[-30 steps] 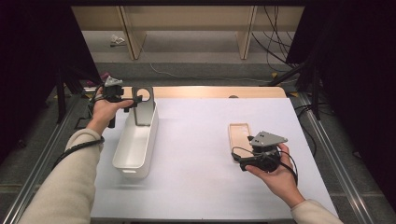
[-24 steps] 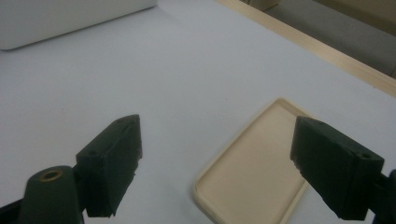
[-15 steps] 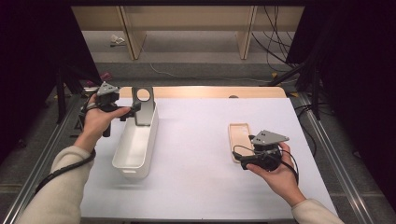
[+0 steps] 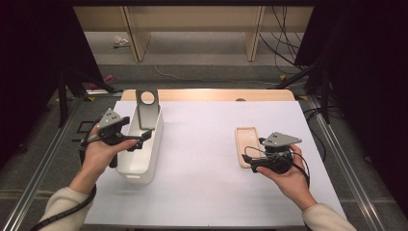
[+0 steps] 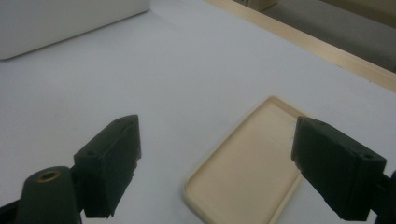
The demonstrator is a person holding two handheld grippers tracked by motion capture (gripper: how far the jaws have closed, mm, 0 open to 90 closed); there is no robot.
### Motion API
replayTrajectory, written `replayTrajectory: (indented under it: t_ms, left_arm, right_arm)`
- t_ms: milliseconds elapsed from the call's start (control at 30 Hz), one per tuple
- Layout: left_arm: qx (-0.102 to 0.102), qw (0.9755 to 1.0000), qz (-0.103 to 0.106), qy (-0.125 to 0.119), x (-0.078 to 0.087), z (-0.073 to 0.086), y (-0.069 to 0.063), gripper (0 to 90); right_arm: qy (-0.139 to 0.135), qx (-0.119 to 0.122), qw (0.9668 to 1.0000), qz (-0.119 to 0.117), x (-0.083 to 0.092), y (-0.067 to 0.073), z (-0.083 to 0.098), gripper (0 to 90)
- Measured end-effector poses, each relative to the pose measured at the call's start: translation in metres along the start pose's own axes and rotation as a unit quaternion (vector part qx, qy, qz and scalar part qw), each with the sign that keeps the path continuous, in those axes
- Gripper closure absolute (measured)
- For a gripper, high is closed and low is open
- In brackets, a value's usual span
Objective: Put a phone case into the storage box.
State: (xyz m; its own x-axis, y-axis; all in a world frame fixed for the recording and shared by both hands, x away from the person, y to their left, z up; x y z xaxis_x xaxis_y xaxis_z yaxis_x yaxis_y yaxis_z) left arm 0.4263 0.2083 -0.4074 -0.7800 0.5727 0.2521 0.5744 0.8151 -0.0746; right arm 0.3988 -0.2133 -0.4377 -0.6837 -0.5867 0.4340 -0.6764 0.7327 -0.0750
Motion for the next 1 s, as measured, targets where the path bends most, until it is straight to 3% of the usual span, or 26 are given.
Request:
replayTrajectory:
  t_ms: [167, 467, 667, 1000]
  left_arm:
    - [-0.026, 0.9996, 0.007, 0.005, 0.005, 0.010, -0.017, 0.0]
    - [-0.044, 0.9980, 0.045, -0.011, 0.009, 0.025, -0.047, 0.0]
    - [-0.068, 0.9964, 0.049, -0.012, 0.012, 0.033, -0.067, 0.0]
    - [-0.050, 0.9970, 0.058, -0.011, 0.017, 0.039, -0.070, 0.0]
  right_arm:
    - [-0.001, -0.003, 1.0000, 0.001, 0.001, -0.002, 0.000, 16.7]
    - [-0.002, -0.004, 1.0000, -0.002, 0.001, -0.002, 0.001, 16.6]
    - [-0.001, -0.005, 1.0000, -0.009, 0.000, -0.001, 0.002, 16.7]
    - [-0.002, -0.004, 0.9999, -0.014, 0.000, 0.000, 0.001, 16.6]
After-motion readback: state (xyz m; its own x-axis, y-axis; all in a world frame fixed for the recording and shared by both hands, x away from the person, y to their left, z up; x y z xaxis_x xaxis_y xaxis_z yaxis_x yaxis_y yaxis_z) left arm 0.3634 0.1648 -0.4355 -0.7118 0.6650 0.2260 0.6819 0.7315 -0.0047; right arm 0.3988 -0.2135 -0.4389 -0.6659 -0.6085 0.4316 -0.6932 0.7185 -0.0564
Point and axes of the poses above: each handheld gripper's, and its own axes: x roughly backward along the jaws, z roughly out of its underside, y roughly to its left, the point moved 4 cm from there along -x, roughly forward along the jaws, and after that the axes turned 9 degrees about -y, right-handed, at the moved point
